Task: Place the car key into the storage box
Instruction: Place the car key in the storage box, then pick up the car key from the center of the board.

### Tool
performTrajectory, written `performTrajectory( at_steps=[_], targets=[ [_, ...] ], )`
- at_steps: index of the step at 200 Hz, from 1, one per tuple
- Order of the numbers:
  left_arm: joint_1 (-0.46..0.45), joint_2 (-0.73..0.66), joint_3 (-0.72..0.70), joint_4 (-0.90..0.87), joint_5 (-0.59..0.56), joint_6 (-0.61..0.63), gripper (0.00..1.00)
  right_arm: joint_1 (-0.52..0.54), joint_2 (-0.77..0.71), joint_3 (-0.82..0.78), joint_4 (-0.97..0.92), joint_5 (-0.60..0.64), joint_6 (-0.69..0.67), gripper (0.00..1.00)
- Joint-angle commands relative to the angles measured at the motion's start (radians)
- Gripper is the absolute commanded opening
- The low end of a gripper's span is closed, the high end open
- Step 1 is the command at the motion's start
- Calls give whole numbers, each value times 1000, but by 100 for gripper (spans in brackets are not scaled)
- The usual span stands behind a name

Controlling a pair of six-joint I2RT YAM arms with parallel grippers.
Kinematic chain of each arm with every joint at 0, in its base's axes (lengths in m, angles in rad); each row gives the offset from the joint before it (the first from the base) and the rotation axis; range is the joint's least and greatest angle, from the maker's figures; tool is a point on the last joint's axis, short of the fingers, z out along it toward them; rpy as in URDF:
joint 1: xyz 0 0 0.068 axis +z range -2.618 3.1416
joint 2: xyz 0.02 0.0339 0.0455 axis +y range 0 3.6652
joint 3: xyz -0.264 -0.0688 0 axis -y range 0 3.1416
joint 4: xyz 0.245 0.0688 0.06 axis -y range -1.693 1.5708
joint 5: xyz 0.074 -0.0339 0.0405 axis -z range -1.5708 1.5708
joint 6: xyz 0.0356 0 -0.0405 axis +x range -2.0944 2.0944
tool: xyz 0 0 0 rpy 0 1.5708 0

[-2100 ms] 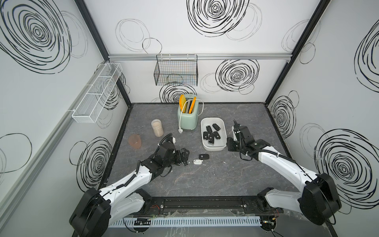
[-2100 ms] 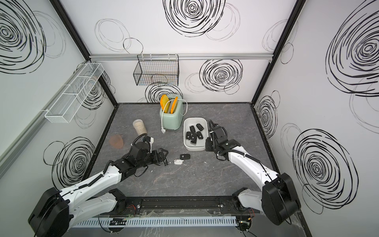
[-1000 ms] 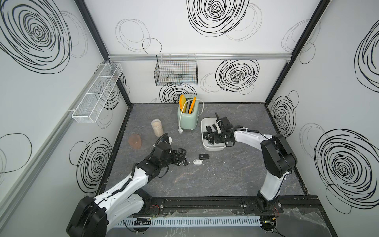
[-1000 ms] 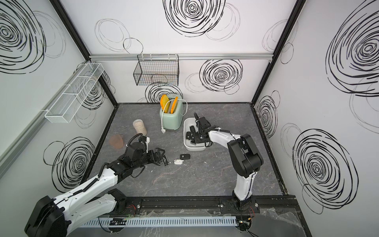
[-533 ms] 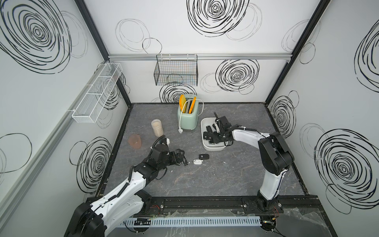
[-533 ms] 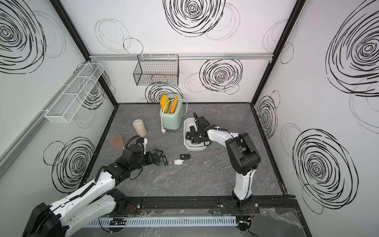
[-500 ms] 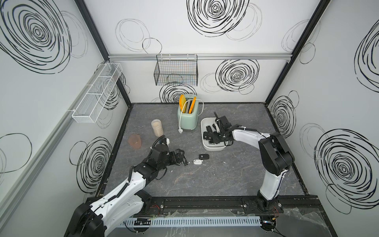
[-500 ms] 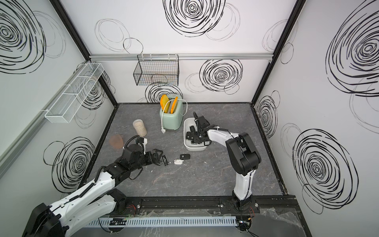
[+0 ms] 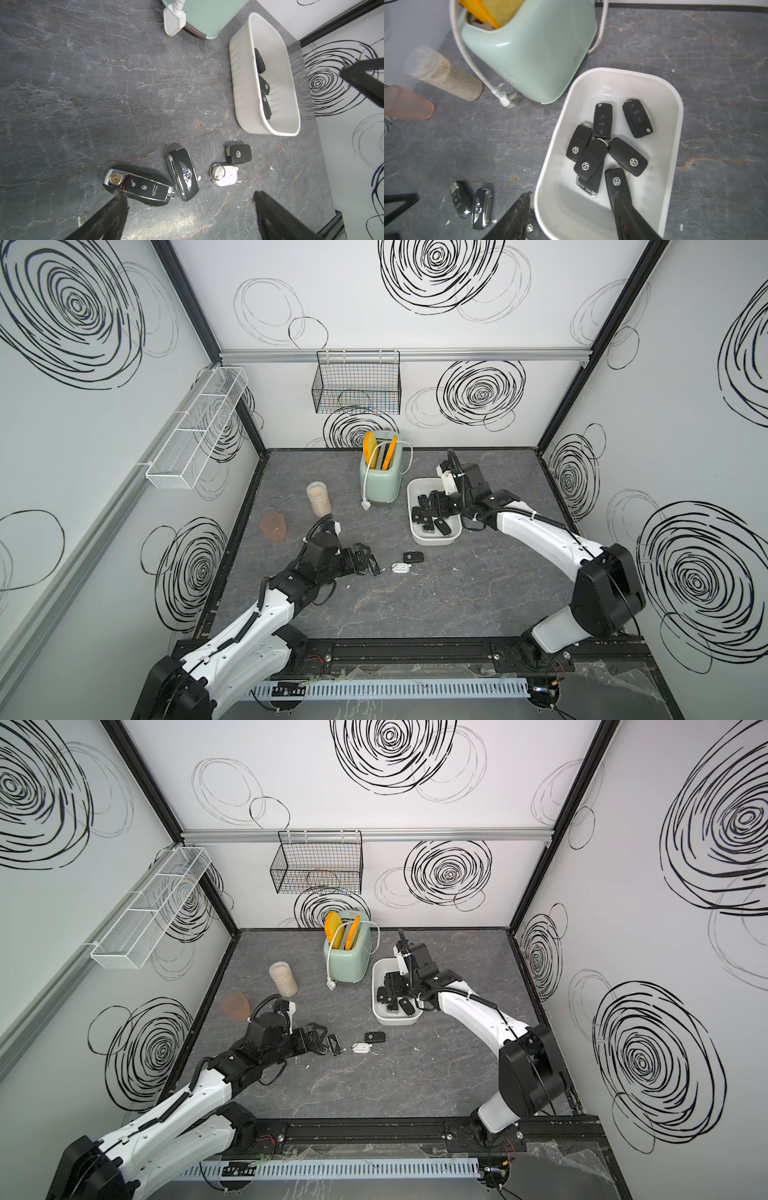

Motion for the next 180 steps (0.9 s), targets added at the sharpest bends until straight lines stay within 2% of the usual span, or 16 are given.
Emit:
performTrajectory(
  at_steps=[1,48,83,138,180],
  targets=[
    [28,-11,24,-13,18,15,98,44,-73,-56,-18,-62,-15,68],
    [94,-28,21,-37,80,11,98,160,-193,-198,38,-137,-16,69],
    [148,-32,13,-69,131,24,98,234,-215,-294,83,-143,-18,69],
    [229,1,23,-90,220,52,98,350,-134,-351,141,-132,-24,70],
    [246,17,45,-91,231,57,98,384,-40,-350,159,-130,-8,70]
  ],
)
